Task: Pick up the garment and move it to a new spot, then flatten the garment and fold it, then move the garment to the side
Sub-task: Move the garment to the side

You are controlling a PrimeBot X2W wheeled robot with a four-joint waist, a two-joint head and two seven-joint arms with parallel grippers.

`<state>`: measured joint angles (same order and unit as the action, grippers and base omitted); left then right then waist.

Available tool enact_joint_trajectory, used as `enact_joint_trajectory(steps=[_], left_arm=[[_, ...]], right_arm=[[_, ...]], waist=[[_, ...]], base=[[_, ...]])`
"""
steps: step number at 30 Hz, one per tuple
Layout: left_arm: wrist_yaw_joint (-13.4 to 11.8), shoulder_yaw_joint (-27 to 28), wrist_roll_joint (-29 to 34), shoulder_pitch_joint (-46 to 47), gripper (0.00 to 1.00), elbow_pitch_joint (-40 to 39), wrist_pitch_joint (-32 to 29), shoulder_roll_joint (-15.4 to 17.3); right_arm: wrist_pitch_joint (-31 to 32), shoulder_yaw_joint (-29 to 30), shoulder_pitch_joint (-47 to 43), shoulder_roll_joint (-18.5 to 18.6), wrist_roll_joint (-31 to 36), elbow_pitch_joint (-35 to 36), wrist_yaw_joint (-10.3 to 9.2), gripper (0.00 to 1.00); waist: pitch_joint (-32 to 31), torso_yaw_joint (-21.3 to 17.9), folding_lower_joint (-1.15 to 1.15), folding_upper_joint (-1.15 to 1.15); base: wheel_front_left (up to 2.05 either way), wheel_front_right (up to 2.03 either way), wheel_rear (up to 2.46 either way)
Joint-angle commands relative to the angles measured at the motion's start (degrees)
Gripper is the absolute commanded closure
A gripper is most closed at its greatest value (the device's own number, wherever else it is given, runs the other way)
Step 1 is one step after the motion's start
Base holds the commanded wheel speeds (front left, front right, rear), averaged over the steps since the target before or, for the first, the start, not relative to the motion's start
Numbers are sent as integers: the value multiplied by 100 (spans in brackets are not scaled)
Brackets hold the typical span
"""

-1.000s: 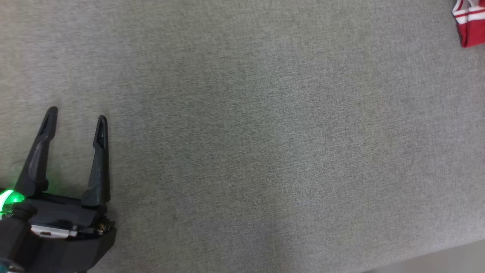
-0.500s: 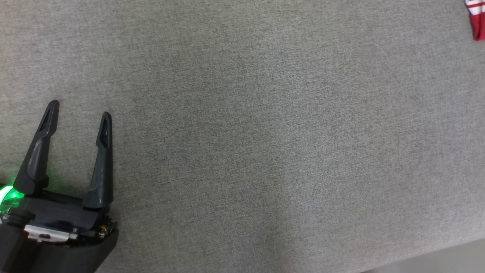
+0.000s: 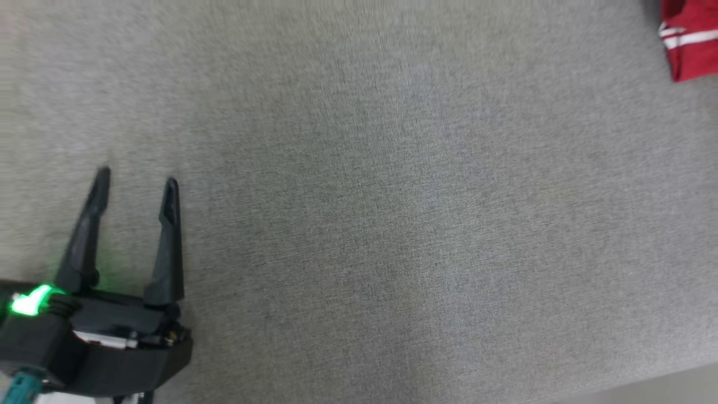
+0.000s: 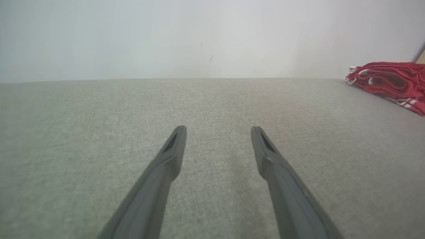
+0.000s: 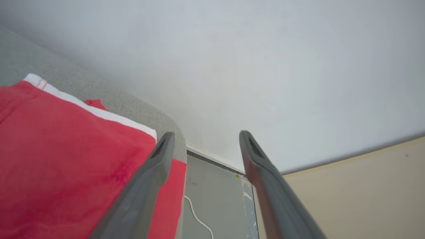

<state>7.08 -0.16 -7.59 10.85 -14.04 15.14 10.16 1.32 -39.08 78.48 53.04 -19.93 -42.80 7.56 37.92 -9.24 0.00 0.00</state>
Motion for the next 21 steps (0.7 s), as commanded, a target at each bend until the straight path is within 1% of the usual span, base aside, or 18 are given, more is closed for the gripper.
enact_joint_trajectory(steps=[1,6,12,14,15,19,21], left_arm=[[-2,14,-76,-163,0,158,-5,-71],[-9,149,-111,-415,0,523,-2,-247],[-20,376,-155,-865,0,860,-3,-402],[-29,465,-149,-1035,0,936,-3,-433],[-29,465,-149,-1035,0,936,-3,-433],[-36,598,-133,-1237,0,1104,-4,-474],[-30,629,-123,-1279,0,1199,-2,-481]], right_arm=[[-162,84,-82,-115,-105,-61,-15,0],[-686,226,-406,-605,-329,-95,-15,0],[-1336,375,-1198,-1333,-398,78,-15,0],[-1446,477,-1525,-1528,-358,197,-15,0],[-1446,477,-1525,-1528,-358,197,-15,0],[-1601,852,-2369,-1892,-250,536,-15,0],[-1625,1155,-2869,-2059,-203,729,-15,0]], waist=[[-550,208,0,0],[-1316,395,0,0],[-2208,629,0,0],[-2444,709,0,0],[-2444,709,0,0],[-2856,945,0,0],[-3045,1079,0,0]], base=[[0,0,0],[0,0,0],[0,0,0],[0,0,0],[0,0,0],[0,0,0],[0,0,0]])
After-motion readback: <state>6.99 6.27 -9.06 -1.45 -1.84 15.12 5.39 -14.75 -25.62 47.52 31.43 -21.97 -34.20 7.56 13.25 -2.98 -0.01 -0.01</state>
